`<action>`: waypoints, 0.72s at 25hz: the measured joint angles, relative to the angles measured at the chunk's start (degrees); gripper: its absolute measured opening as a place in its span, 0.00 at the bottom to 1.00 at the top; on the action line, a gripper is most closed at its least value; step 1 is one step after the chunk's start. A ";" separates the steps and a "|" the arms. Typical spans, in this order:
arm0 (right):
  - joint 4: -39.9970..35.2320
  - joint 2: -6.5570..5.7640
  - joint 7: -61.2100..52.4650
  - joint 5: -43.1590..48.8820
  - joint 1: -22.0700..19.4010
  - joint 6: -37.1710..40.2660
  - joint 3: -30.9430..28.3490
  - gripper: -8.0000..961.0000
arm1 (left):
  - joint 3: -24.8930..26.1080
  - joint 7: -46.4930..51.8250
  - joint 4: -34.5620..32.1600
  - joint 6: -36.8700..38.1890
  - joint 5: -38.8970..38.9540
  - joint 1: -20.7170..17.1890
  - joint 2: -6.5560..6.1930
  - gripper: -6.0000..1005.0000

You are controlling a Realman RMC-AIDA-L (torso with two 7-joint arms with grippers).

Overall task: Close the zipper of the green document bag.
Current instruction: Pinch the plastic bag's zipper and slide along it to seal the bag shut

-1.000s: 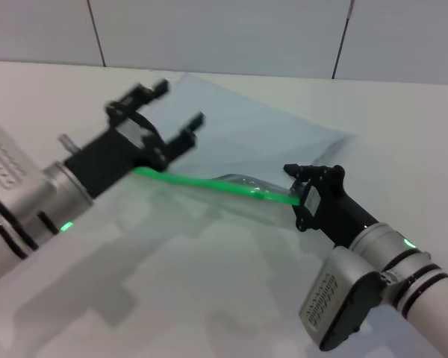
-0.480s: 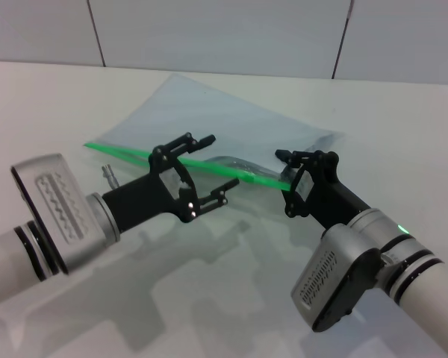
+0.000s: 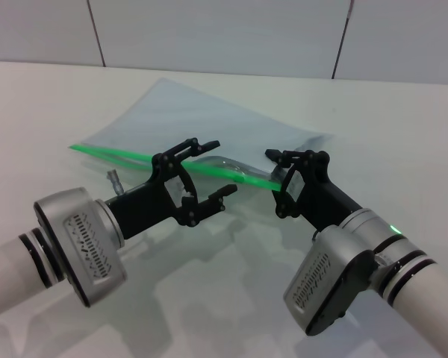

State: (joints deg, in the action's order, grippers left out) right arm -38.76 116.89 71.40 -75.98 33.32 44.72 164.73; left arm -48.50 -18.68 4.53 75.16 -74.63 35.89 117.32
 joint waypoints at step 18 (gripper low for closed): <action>-1.58 0.09 -0.21 2.30 0.55 -0.33 0.06 0.08 | 0.61 -9.24 1.64 0.14 -0.04 0.70 0.15 0.72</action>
State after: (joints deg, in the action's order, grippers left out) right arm -40.34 116.98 71.19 -73.68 33.87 44.39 164.80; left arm -47.89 -27.92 6.18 75.29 -74.67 36.59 117.47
